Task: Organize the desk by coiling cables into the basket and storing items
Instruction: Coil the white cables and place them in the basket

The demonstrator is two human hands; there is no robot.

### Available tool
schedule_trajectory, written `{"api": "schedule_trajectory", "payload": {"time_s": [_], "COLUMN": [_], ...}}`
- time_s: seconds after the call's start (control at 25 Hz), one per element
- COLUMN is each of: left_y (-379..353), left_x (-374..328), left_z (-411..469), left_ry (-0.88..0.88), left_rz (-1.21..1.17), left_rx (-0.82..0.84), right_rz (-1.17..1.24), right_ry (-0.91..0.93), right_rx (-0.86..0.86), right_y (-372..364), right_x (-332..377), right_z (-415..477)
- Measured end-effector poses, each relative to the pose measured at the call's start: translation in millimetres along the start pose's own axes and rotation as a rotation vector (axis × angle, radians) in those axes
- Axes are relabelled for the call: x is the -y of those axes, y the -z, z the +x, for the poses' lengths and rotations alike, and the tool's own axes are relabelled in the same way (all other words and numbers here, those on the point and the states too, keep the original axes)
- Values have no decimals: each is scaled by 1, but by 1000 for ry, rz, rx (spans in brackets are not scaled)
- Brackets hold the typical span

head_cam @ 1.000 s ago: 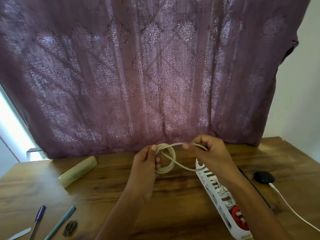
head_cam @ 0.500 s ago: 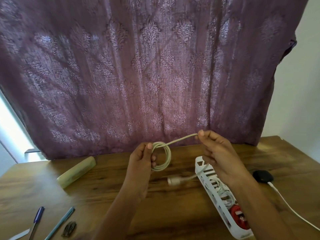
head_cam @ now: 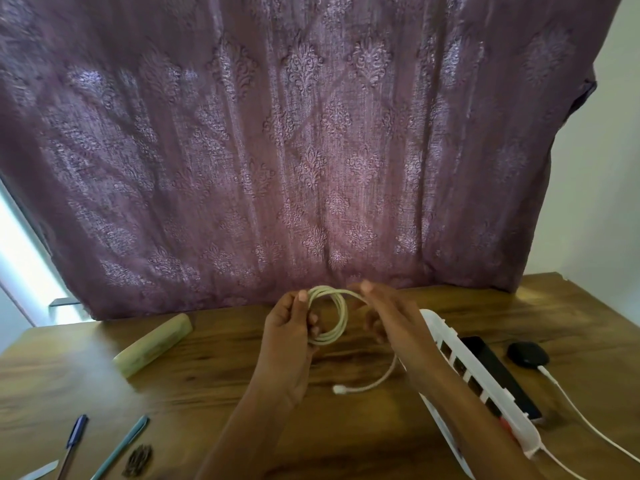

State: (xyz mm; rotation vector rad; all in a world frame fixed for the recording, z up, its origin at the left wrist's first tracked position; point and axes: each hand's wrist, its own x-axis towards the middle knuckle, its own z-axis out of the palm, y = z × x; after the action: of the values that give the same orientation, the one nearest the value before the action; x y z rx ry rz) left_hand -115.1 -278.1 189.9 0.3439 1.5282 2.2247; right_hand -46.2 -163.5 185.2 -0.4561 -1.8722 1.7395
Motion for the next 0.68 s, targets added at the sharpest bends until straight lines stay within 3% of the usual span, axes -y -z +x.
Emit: {"api": "schedule_trajectory", "payload": {"time_s": [0.12, 0.32, 0.52, 0.68], "left_y": [-2, 2, 8, 8], "left_x": [2, -1, -9, -29], "left_z": [-2, -4, 1, 9], "left_ry": [6, 72, 60, 146], "left_rz": [-9, -58, 281, 383], "left_rx": [1, 102, 228, 351], "right_rz": [-36, -106, -27, -216], "right_ry": [85, 67, 45, 145], "right_rx": [91, 140, 113, 187], "right_y": [-5, 2, 7, 13], "right_x": [4, 3, 1, 7], "right_z": [-2, 4, 8, 12]}}
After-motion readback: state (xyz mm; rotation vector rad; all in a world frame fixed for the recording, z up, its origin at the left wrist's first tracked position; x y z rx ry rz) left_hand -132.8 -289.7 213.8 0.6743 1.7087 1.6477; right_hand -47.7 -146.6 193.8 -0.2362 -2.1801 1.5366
